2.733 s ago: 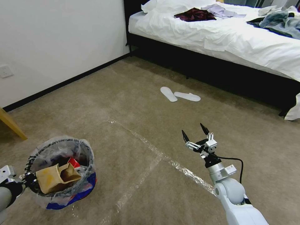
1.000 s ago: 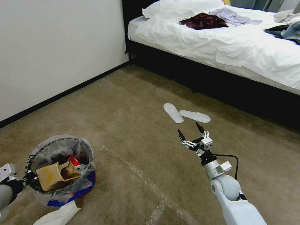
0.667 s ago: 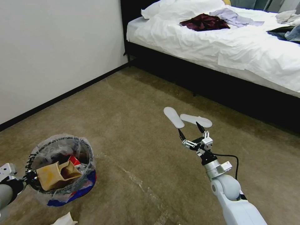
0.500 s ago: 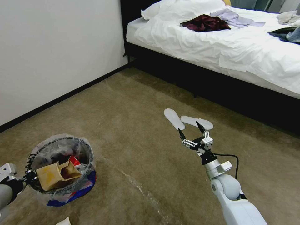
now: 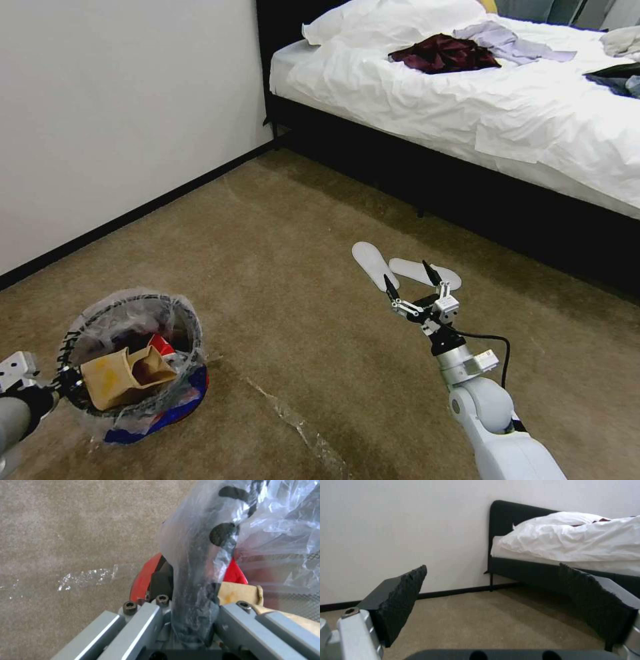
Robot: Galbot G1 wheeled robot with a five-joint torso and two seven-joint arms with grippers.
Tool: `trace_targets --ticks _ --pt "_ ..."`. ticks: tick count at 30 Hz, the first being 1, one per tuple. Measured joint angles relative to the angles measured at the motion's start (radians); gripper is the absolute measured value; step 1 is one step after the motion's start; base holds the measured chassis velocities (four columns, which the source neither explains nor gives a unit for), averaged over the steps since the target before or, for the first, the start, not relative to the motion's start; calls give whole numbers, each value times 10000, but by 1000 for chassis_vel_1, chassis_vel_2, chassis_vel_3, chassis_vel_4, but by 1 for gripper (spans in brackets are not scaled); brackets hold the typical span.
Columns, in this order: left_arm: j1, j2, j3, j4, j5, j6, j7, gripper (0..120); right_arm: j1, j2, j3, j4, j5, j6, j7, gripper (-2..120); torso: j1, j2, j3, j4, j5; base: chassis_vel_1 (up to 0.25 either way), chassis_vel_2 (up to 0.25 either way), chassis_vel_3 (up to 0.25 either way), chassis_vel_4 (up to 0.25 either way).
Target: Pick up the trash bin and place the garbage on the floor into it.
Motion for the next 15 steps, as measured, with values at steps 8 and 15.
trace_targets --ticks 8,15 --pt "13 89 -41 -40 -52 -25 -33 1 116 -78 41 1 72 -13 25 100 0 0 1 1 1 0 0 0 0" --pt "-89 210 -62 -40 -181 -84 -75 1 170 -104 77 20 133 -42 72 100 0 0 1 -1 0 0 0 0 0"
